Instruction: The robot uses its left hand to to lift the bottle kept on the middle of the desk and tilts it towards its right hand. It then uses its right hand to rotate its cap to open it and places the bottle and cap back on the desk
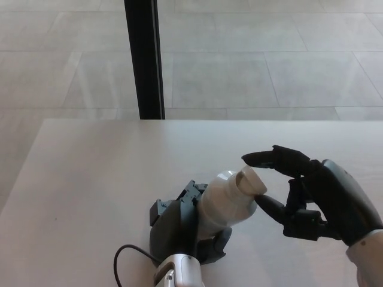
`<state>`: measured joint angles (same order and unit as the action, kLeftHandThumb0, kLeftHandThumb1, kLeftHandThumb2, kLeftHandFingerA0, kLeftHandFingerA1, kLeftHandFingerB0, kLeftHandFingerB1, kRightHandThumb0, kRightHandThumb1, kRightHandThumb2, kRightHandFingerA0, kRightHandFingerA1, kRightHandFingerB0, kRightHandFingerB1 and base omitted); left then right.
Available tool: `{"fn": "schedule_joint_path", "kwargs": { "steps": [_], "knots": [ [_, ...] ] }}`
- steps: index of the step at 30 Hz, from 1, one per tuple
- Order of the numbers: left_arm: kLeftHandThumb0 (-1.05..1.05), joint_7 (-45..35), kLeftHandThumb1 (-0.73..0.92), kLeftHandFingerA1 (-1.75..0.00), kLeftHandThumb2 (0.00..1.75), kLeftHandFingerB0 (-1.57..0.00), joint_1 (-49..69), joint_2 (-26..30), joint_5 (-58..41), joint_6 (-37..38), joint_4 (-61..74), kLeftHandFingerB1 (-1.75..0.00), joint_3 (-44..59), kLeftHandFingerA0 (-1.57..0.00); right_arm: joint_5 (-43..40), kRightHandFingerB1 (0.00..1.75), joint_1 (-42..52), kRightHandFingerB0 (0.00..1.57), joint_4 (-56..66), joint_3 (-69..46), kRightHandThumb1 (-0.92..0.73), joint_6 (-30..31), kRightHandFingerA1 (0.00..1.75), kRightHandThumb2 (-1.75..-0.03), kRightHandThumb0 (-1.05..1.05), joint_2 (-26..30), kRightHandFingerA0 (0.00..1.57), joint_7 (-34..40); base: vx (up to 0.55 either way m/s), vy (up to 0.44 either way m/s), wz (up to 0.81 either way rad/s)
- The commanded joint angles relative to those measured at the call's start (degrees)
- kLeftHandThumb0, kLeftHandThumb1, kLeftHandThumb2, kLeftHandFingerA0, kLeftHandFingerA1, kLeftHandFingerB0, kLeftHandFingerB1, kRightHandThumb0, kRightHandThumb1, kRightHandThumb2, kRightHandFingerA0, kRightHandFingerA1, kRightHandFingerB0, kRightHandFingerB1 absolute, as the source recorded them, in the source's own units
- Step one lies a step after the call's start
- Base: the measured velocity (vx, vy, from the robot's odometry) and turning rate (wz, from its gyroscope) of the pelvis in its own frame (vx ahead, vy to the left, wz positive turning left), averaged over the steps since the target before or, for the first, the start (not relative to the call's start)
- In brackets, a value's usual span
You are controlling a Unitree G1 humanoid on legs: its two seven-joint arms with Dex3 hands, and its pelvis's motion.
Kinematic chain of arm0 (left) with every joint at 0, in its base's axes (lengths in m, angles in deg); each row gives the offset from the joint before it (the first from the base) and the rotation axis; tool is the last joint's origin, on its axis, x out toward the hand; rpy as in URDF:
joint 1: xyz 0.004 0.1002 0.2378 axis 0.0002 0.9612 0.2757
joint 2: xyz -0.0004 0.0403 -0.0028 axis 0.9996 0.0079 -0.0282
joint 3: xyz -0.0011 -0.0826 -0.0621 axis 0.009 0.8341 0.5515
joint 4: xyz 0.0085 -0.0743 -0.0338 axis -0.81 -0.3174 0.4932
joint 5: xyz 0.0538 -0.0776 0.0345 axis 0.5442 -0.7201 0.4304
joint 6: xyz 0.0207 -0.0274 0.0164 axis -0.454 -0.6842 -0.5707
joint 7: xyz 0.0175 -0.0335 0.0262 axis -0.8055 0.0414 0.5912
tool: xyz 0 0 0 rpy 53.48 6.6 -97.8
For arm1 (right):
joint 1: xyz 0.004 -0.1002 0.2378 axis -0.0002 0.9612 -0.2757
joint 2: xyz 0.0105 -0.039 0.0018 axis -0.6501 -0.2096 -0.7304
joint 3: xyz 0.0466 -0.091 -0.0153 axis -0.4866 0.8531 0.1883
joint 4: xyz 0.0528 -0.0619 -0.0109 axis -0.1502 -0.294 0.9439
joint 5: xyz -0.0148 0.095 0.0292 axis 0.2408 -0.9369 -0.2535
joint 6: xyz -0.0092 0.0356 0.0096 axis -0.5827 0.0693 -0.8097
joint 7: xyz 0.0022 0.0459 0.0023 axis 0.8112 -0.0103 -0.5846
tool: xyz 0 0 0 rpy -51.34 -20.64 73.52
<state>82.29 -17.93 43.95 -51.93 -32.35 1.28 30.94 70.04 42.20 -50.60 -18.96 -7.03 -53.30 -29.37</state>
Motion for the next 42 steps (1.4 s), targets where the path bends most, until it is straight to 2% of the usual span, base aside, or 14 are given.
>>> {"fn": "schedule_joint_path", "kwargs": {
  "steps": [1,13,17,18,20,25,29,30,36,37,38,39,40,42],
  "knots": [
    [-0.07,-0.35,0.76,-0.99,0.77,-0.5,5.38,-1.14,0.53,-0.84,-3.19,-0.72,-0.59,-0.62,-0.71,0.45,0.12,0.57,0.99,0.41,-0.8,-2.24,1.32,-0.65,-0.39,-0.13,1.13,-0.72,0.0,0.0,0.0],
    [-0.06,-0.12,0.78,-1.16,0.74,-0.52,5.35,-2.04,-0.04,-2.18,-3.41,-0.74,0.45,-0.69,-1.66,0.5,0.91,0.57,-0.29,-0.92,-0.81,-5.28,1.31,-0.66,-0.35,-1.05,1.17,0.5,0.0,0.0,0.0],
    [-0.05,0.2,0.78,-0.99,0.76,-0.48,4.53,-2.02,0.67,-3.57,-4.59,-0.67,0.35,-0.63,-3.22,1.03,1.77,0.96,-3.91,-2.95,-0.53,-13.88,1.29,-1.23,-0.06,-2.67,1.21,5.32,0.0,0.0,0.0],
    [-0.05,0.3,0.79,-1.04,0.76,-0.47,4.55,-2.15,0.4,-3.5,-4.69,-0.67,0.62,-0.65,-3.69,1.24,1.76,0.95,-4.47,-3.36,-0.38,-14.67,1.54,-1.45,-0.06,-3.03,1.01,5.63,0.0,0.0,0.0],
    [-0.06,0.55,0.84,-1.23,0.74,-0.49,4.49,-2.31,0.35,-3.74,-5.0,-0.67,0.81,-0.69,-3.05,1.35,1.77,0.93,-4.53,-3.76,-0.38,-14.49,1.57,-1.47,-0.12,-3.28,1.04,6.14,0.0,0.0,0.0],
    [-0.04,0.95,0.83,-1.0,0.78,-0.49,4.43,-2.42,0.97,-4.04,-5.27,-0.68,0.64,-0.61,-2.88,1.37,1.69,0.92,-4.78,-5.09,-0.36,-14.87,1.6,-1.49,-0.12,-4.11,1.05,6.66,0.0,0.0,0.0],
    [-0.03,1.46,0.84,-1.39,0.81,-0.52,4.44,-3.26,0.34,-4.2,-5.52,-0.72,1.94,-0.7,-3.71,1.32,1.78,0.96,-5.58,-6.72,-0.33,-16.5,1.55,-1.5,-0.08,-4.16,1.08,7.01,0.0,0.0,0.0],
    [-0.01,1.53,0.63,-1.04,1.18,-0.48,4.33,-2.88,0.72,-3.54,-6.09,-0.71,1.61,-0.91,-3.8,1.32,1.88,0.95,-5.59,-6.97,-0.33,-16.73,1.57,-1.5,-0.09,-4.12,1.07,7.01,0.0,0.0,0.0],
    [-0.02,0.81,0.63,-1.0,1.16,-0.42,4.34,-3.1,0.62,-5.2,-4.95,-0.68,2.06,-0.85,-2.26,1.26,1.57,0.96,-6.62,-7.81,-0.33,-18.0,1.55,-1.48,-0.15,-3.97,1.09,8.52,0.0,0.0,0.0],
    [-0.03,0.93,0.83,-1.2,0.8,-0.47,4.26,-3.2,0.56,-5.05,-5.1,-0.65,2.17,-0.69,-2.46,1.25,1.59,0.96,-6.92,-7.95,-0.35,-18.47,1.55,-1.45,-0.16,-4.0,1.09,8.7,0.0,0.0,0.0],
    [-0.03,0.99,0.83,-1.2,0.8,-0.47,4.18,-3.27,0.54,-4.98,-5.14,-0.65,2.29,-0.69,-2.54,1.25,1.47,0.96,-7.12,-8.01,-0.35,-18.72,1.55,-1.45,-0.16,-4.0,1.09,8.76,0.0,0.0,0.0],
    [-0.01,0.8,0.63,-0.97,1.16,-0.44,4.28,-2.86,0.92,-4.46,-5.11,-0.69,1.84,-0.81,-2.41,1.23,1.51,0.96,-7.26,-7.97,-0.36,-18.94,1.55,-1.42,-0.17,-4.1,1.08,8.99,0.0,0.0,0.0],
    [-0.04,0.49,0.83,-1.27,0.79,-0.44,4.27,-2.47,1.31,-4.31,-5.14,-0.62,1.38,-0.72,-2.2,1.24,1.79,0.97,-7.39,-7.96,-0.37,-19.15,1.53,-1.44,-0.18,-4.4,1.1,9.53,0.0,0.0,0.0],
    [-0.06,0.51,0.87,-1.3,0.73,-0.45,4.0,-2.94,0.78,-4.96,-5.37,-0.63,2.12,-0.71,-2.14,1.27,2.14,0.95,-7.54,-8.27,-0.4,-18.94,1.54,-1.42,-0.17,-4.77,1.09,10.18,0.0,0.0,0.0]
  ]
}}
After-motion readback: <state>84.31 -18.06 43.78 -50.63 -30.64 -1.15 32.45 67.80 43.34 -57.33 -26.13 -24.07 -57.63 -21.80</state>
